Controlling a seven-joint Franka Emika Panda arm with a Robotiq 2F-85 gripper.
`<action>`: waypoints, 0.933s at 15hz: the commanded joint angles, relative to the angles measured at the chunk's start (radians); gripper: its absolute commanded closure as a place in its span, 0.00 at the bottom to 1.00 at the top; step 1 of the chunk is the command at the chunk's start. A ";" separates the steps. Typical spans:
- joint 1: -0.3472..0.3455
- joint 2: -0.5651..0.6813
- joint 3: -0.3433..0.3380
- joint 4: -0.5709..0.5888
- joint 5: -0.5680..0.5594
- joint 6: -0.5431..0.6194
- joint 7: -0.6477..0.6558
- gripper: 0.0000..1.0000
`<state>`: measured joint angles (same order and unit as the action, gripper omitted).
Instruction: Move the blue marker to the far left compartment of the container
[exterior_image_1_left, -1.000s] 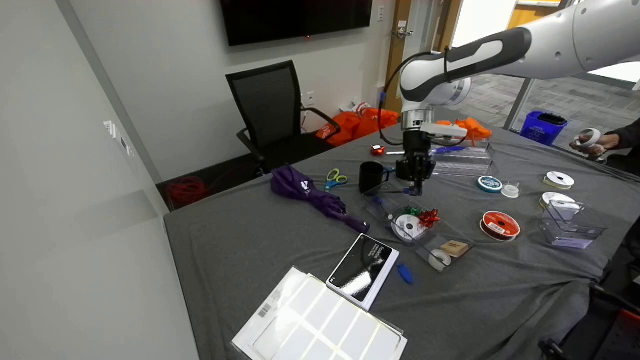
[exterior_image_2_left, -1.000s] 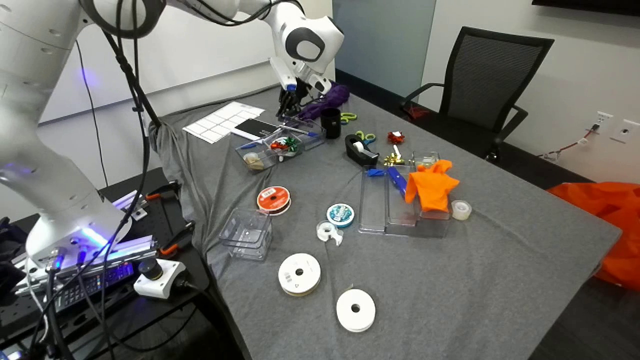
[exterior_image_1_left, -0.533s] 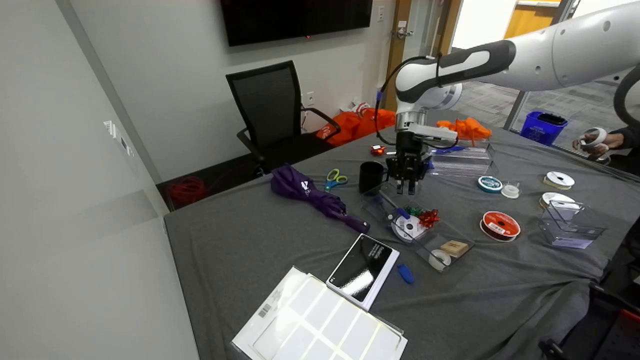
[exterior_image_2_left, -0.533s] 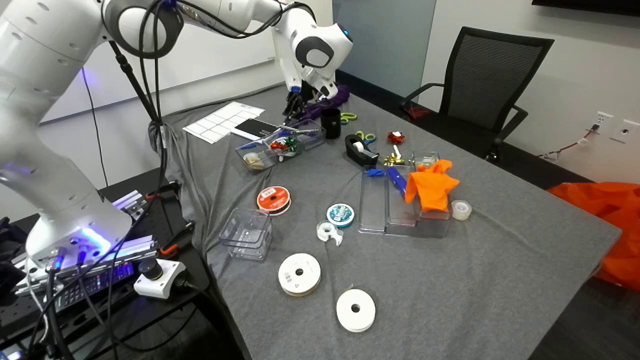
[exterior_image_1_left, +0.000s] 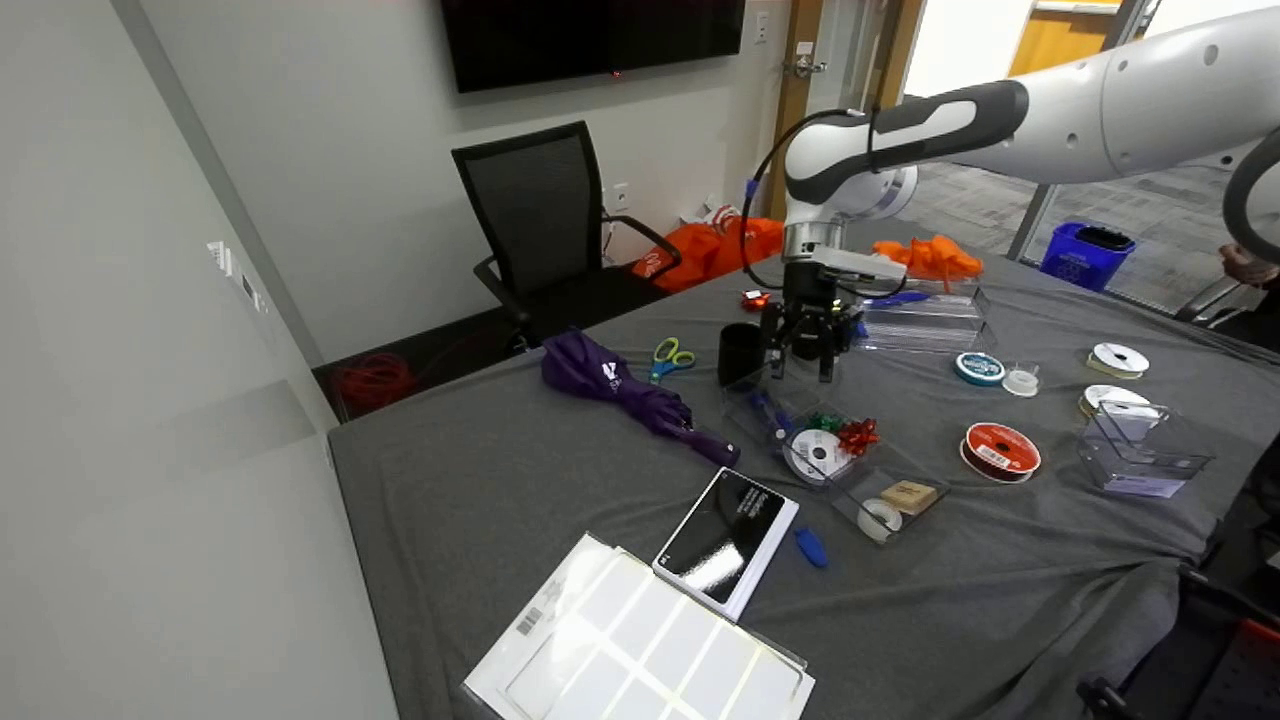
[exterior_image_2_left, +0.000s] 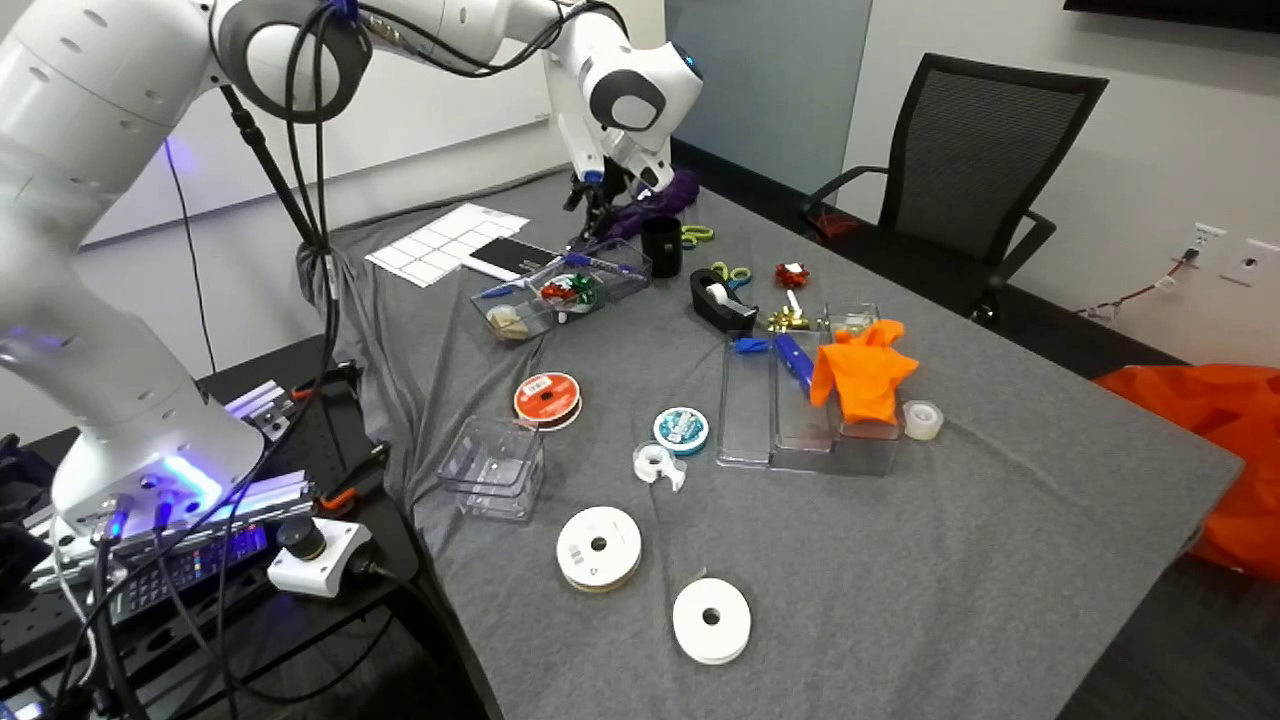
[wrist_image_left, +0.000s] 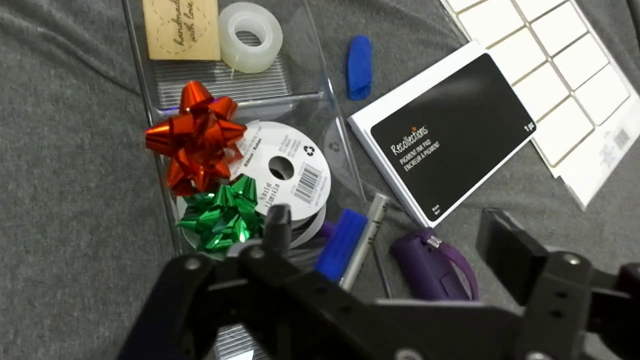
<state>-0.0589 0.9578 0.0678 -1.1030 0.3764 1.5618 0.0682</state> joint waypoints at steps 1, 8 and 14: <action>0.000 -0.104 0.012 -0.135 -0.062 0.046 -0.181 0.00; 0.029 -0.335 0.004 -0.436 -0.284 0.207 -0.439 0.00; 0.003 -0.502 0.030 -0.712 -0.307 0.544 -0.579 0.00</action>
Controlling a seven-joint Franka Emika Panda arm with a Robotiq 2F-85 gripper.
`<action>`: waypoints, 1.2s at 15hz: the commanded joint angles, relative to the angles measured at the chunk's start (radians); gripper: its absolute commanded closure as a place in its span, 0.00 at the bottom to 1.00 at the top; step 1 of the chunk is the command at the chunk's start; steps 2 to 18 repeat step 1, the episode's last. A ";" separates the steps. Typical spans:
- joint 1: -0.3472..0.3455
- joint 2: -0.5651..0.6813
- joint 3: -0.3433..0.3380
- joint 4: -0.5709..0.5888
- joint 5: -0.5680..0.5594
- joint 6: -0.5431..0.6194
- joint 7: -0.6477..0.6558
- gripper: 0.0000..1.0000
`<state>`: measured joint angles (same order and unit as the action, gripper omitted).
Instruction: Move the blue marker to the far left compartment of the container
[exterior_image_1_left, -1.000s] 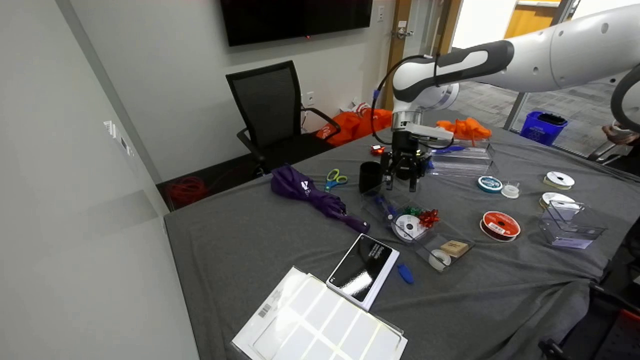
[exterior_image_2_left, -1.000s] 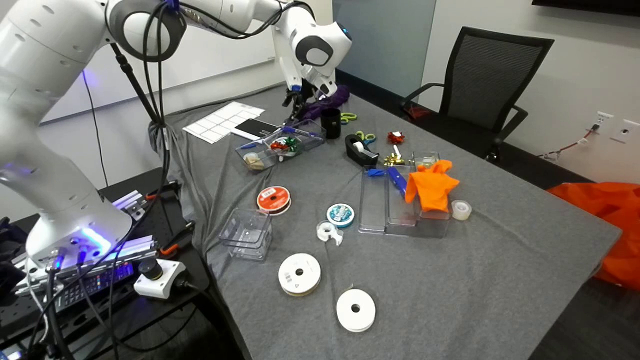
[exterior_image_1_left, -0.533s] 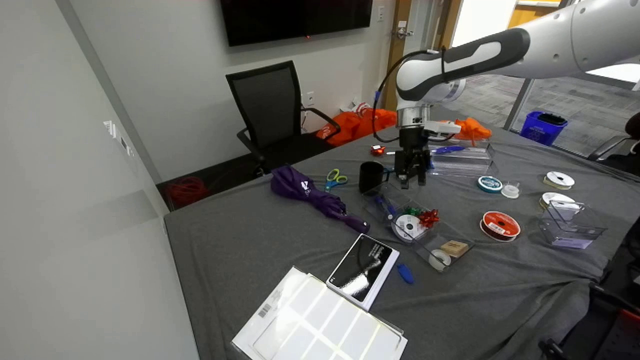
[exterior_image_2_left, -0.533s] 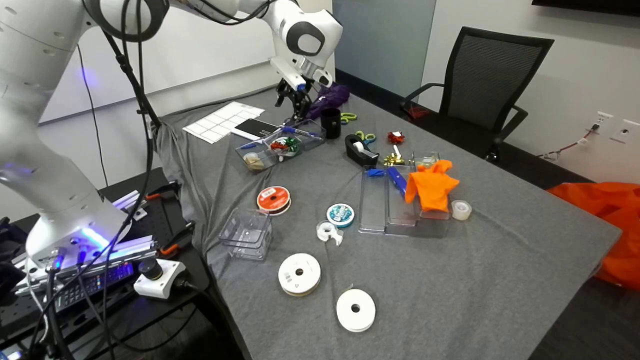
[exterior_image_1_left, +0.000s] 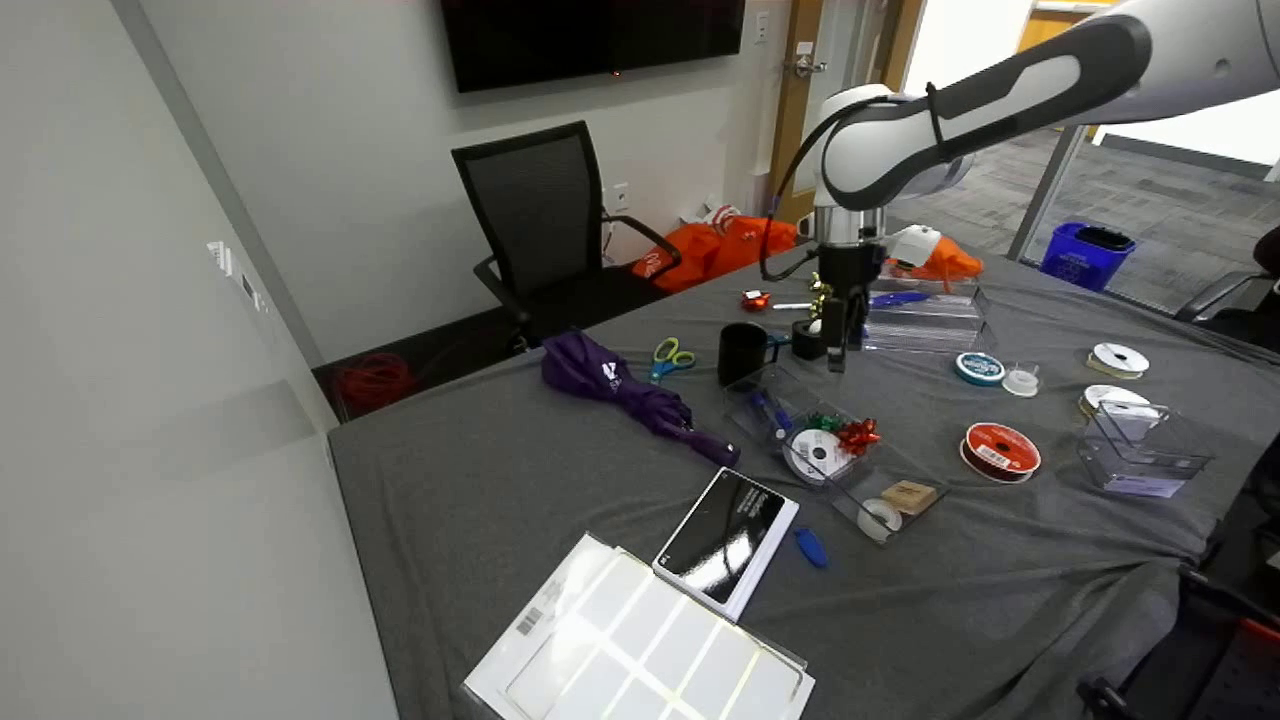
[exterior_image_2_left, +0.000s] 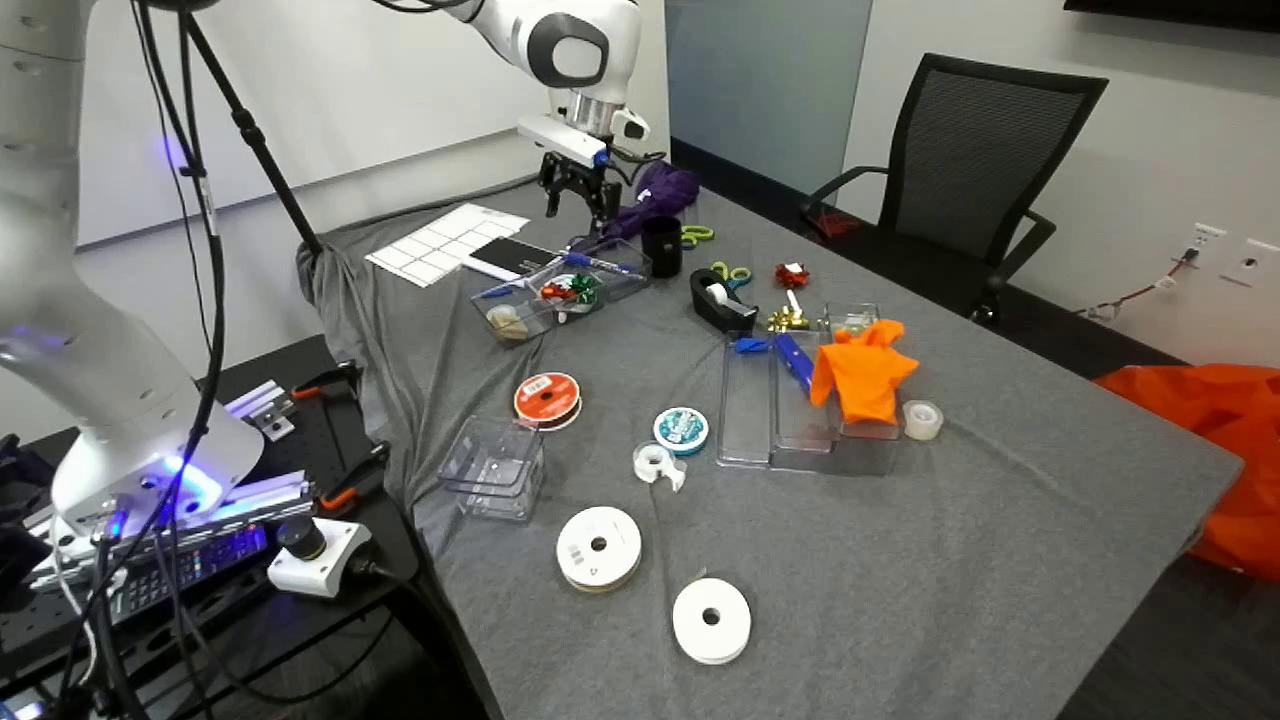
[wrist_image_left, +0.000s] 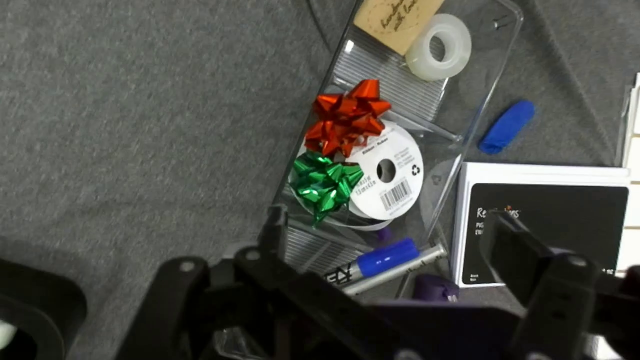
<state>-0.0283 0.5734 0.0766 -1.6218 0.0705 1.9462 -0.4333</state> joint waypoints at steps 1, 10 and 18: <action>-0.039 -0.142 0.029 -0.242 0.016 0.216 -0.114 0.00; -0.039 -0.142 0.029 -0.242 0.016 0.216 -0.114 0.00; -0.039 -0.142 0.029 -0.242 0.016 0.216 -0.114 0.00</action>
